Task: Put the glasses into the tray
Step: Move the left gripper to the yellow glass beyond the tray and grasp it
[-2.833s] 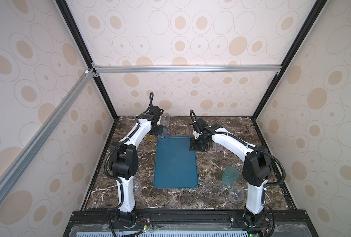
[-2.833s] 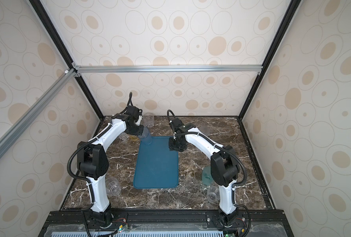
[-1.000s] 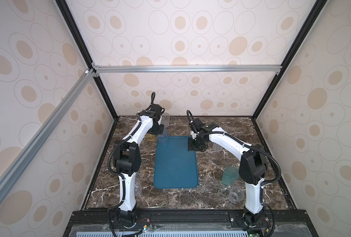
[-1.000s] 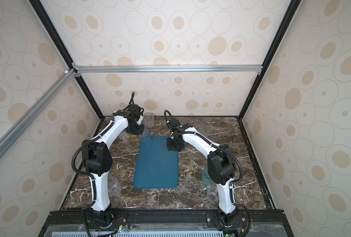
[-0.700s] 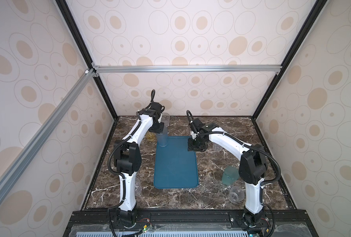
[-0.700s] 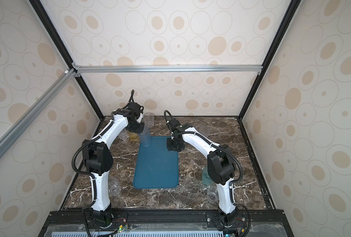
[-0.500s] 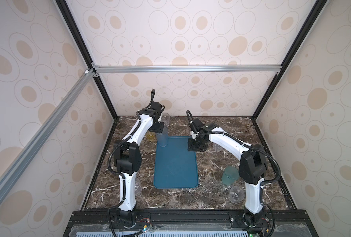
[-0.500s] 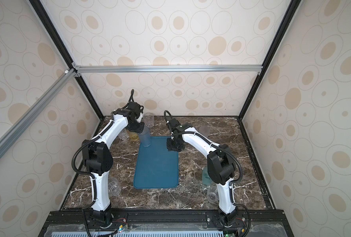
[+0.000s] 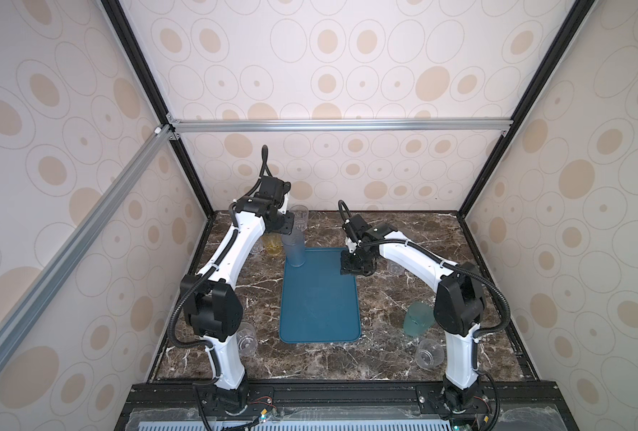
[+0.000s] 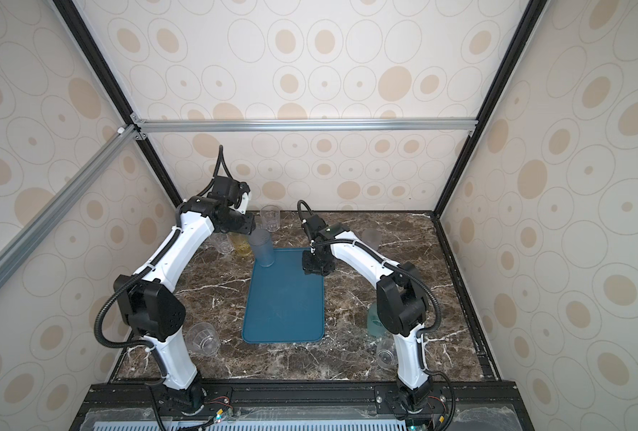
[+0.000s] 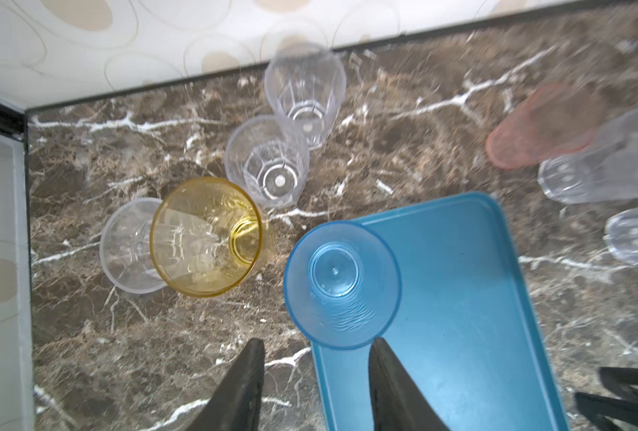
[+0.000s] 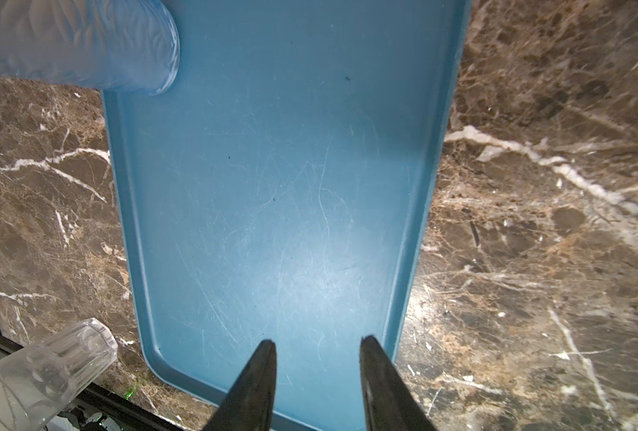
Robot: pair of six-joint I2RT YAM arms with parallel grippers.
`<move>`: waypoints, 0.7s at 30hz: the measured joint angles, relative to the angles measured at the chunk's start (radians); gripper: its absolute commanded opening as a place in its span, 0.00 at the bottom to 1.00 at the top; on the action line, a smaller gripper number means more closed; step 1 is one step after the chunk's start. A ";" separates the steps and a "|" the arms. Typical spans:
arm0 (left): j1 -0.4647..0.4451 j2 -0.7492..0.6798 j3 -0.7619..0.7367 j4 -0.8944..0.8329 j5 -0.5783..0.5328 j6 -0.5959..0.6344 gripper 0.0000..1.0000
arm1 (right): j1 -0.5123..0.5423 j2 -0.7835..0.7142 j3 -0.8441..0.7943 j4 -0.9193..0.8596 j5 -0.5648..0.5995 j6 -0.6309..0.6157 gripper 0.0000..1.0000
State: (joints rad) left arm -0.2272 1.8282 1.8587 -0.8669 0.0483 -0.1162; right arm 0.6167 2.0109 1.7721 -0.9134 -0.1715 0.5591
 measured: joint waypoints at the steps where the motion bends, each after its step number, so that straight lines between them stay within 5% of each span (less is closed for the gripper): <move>1: 0.016 -0.020 -0.028 0.018 0.003 -0.010 0.44 | 0.000 0.000 0.001 0.000 0.000 0.000 0.40; 10: 0.199 -0.020 -0.101 0.120 0.040 -0.060 0.40 | 0.010 0.000 -0.002 0.002 0.000 0.000 0.40; 21: 0.220 0.114 -0.100 0.164 0.073 -0.075 0.36 | 0.012 0.000 -0.019 0.010 0.000 0.001 0.40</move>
State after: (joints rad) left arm -0.0074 1.9419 1.7588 -0.7025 0.1211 -0.1913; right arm 0.6289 2.0106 1.7535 -0.9031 -0.1719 0.5598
